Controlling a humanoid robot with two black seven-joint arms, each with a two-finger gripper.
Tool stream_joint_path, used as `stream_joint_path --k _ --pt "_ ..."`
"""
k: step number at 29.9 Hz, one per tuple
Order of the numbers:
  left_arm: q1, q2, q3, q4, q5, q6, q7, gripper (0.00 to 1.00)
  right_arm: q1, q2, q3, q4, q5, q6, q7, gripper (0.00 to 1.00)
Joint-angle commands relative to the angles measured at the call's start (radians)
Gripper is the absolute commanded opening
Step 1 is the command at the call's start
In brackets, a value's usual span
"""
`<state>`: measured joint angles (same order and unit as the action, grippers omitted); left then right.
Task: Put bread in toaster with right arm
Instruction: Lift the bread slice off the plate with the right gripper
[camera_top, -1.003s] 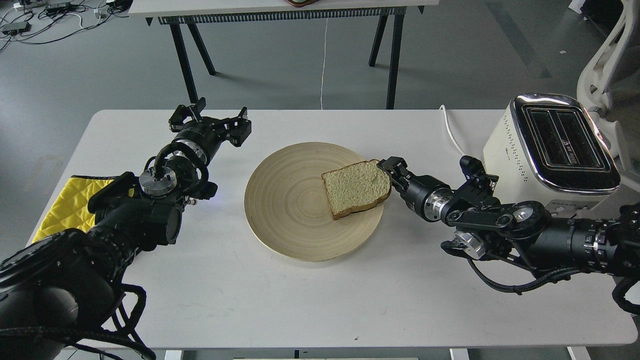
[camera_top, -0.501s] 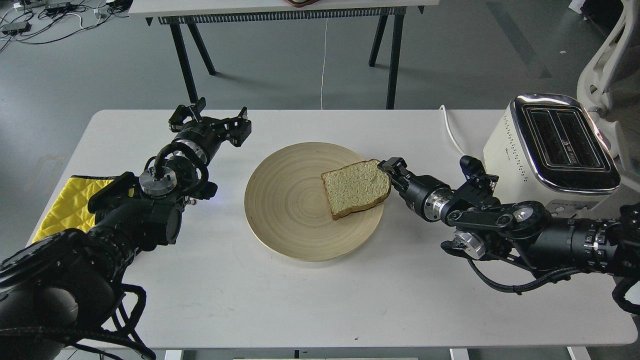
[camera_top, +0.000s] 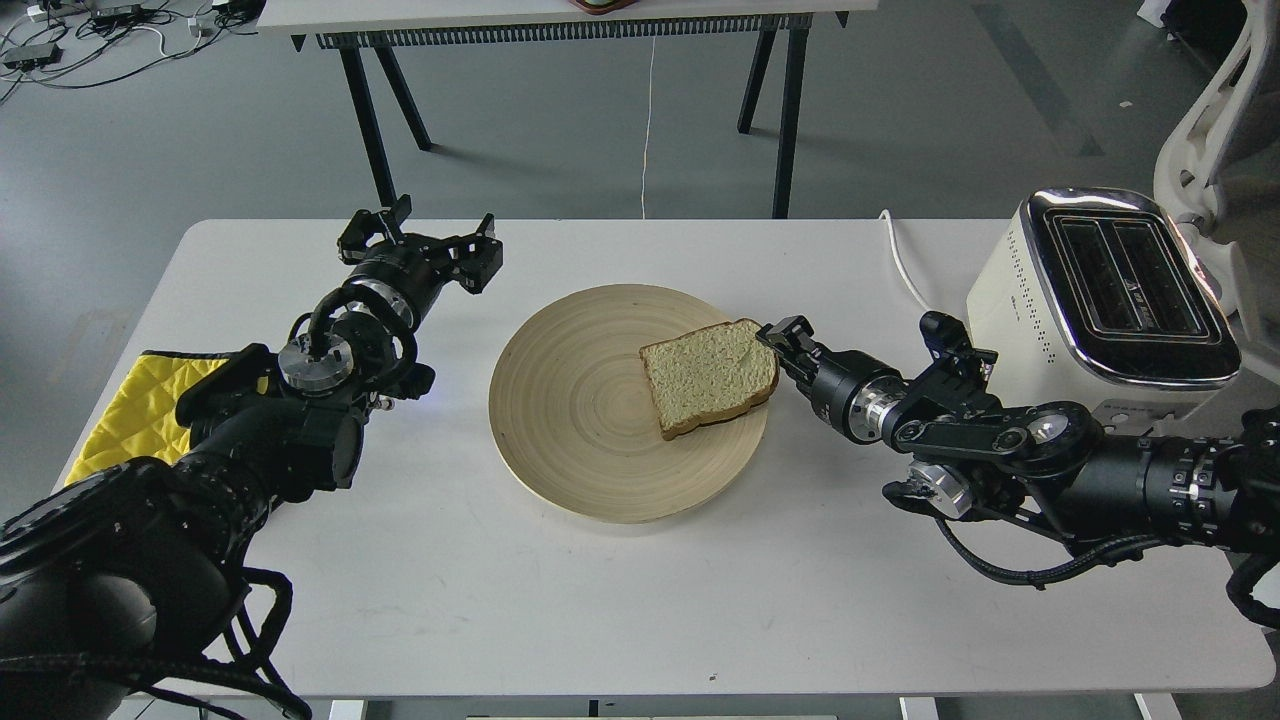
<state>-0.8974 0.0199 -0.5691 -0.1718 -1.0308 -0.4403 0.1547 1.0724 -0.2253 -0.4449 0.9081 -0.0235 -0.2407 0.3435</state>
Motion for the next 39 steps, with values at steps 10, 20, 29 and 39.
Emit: stream_joint_path --k 10,20,29,39 --pt "0.0 0.0 0.0 0.0 0.0 0.0 0.0 1.0 0.001 0.0 0.005 0.009 0.005 0.003 0.002 0.19" --pt "0.0 0.0 0.0 0.0 0.0 0.0 0.0 1.0 0.011 -0.012 0.017 0.038 0.005 -0.005 0.006 0.17" --pt "0.0 0.0 0.0 0.0 0.0 0.0 0.0 1.0 0.032 -0.051 0.1 0.083 0.005 -0.006 0.003 0.16" --pt "0.0 0.0 0.0 0.0 0.0 0.0 0.0 1.0 0.15 -0.126 0.129 0.179 0.004 -0.025 -0.001 0.16"
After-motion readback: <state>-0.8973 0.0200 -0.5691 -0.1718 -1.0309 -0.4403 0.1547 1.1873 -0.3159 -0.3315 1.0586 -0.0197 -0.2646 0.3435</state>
